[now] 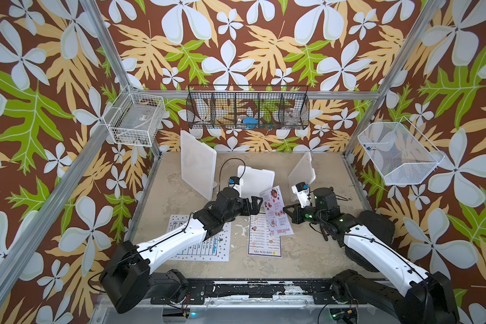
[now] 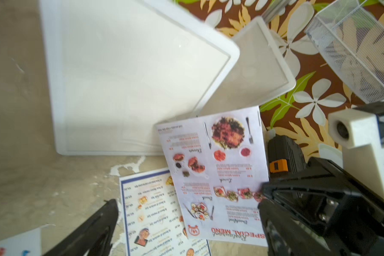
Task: Insert the menus into the narrow rack
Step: Pick up the menu from the center of the board.
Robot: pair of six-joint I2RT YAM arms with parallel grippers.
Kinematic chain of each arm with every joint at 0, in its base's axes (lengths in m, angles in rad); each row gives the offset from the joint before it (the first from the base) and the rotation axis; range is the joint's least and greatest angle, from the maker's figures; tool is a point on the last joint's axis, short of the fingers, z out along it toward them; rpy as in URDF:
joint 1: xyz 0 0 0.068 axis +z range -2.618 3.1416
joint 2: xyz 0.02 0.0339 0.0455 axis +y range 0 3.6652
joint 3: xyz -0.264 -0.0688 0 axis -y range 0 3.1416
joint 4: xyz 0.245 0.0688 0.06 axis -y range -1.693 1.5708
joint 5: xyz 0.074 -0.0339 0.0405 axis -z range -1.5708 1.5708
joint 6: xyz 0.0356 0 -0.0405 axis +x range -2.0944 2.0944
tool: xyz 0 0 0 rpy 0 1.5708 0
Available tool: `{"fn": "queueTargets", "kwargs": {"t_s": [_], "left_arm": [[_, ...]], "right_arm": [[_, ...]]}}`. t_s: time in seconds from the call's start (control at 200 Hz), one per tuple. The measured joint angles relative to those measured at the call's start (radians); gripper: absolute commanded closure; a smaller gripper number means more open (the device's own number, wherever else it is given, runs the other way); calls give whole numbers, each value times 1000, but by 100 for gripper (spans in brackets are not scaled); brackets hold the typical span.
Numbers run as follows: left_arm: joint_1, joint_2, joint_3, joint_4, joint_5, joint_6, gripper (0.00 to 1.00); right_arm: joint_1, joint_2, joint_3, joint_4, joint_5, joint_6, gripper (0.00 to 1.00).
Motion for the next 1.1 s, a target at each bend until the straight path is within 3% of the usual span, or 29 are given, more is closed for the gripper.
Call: {"fn": "queueTargets", "kwargs": {"t_s": [0.255,0.44,0.661,1.096], "left_arm": [[28,-161,93,-119,-168,230,0],[39,-190,192,-179,-199,396,0],[40,-145,354,-316,-129,484,0],[41,-164,412,-391,40,661,0]], "right_arm": [[53,-7,160,-114,198,-154,100],[56,-5,272,-111,245,-245,100],[56,19,335,-129,245,-362,100],[56,-53,389,-241,129,-607,100]]}}
